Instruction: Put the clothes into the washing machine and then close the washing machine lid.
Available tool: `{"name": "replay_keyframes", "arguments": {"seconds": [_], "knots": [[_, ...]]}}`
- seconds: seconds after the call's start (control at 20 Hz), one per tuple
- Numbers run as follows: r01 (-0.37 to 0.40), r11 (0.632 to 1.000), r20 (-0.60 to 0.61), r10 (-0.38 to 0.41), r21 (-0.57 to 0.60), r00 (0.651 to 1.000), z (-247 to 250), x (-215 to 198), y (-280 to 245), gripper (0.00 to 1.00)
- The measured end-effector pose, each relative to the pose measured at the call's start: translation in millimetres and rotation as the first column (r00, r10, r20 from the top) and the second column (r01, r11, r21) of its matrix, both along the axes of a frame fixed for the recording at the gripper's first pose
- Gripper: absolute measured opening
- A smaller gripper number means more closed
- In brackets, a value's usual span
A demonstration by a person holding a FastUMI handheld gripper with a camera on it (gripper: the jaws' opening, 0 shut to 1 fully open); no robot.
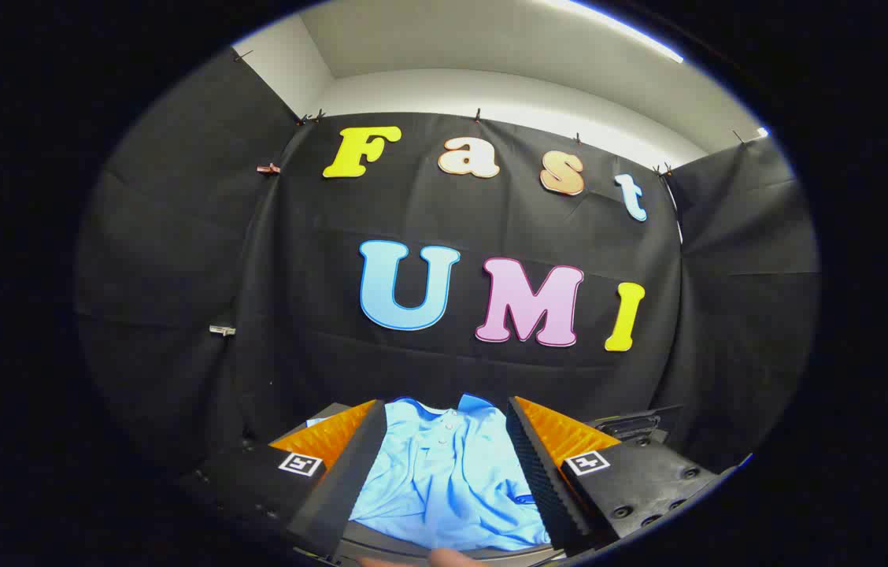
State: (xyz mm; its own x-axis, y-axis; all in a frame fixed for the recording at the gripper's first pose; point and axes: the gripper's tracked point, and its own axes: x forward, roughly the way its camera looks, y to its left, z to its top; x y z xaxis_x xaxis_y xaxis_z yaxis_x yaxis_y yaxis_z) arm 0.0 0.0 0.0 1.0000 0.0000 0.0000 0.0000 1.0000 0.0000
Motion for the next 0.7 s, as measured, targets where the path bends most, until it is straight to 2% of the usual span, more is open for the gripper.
{"name": "replay_keyframes", "arguments": {"seconds": [0.15, 0.7], "knots": [[-0.009, 1.0, -0.03, 0.009, 0.003, 1.0, -8.0, -0.9, -3.9, 0.96], [-0.055, 0.998, 0.012, 0.056, -0.031, 0.998, 4.2, -7.9, 1.5, 0.96]]}}
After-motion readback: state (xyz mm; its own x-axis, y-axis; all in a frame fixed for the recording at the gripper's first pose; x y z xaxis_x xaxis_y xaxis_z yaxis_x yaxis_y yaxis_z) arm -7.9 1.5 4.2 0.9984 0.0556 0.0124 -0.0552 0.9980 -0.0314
